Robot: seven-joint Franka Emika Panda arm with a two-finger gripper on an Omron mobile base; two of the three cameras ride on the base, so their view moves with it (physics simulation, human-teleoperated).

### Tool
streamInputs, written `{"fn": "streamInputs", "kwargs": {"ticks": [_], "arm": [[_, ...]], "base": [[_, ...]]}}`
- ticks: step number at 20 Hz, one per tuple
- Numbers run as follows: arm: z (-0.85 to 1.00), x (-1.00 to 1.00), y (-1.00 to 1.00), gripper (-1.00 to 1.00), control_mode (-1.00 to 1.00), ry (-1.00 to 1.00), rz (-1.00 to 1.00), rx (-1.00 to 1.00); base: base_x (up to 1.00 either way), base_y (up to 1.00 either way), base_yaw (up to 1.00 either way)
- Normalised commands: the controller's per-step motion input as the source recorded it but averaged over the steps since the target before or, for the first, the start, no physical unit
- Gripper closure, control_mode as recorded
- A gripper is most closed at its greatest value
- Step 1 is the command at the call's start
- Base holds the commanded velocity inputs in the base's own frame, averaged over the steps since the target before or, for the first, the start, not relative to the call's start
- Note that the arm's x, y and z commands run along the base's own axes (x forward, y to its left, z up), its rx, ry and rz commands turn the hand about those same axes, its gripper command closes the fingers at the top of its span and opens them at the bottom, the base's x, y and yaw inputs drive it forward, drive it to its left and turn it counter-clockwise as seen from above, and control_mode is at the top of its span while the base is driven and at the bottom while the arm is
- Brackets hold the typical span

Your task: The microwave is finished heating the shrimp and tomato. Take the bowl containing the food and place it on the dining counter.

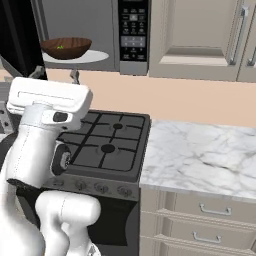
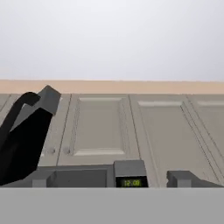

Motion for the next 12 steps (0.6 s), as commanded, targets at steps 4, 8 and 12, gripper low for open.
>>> {"fn": "streamInputs", "kwargs": {"ticks": [4, 8, 12], "arm": [[-0.30, 0.00, -0.47, -1.00, -1.00, 0.53, 0.58, 0.06], [-0.39, -0.11, -0.13, -1.00, -1.00, 0.65, 0.65, 0.20], [-0.01, -0.14, -0.06, -1.00, -1.00, 0.66, 0.51, 0.27]], "base": [[0.00, 0.00, 0.00], [0.00, 0.00, 0.00], [0.00, 0.00, 0.00]]}}
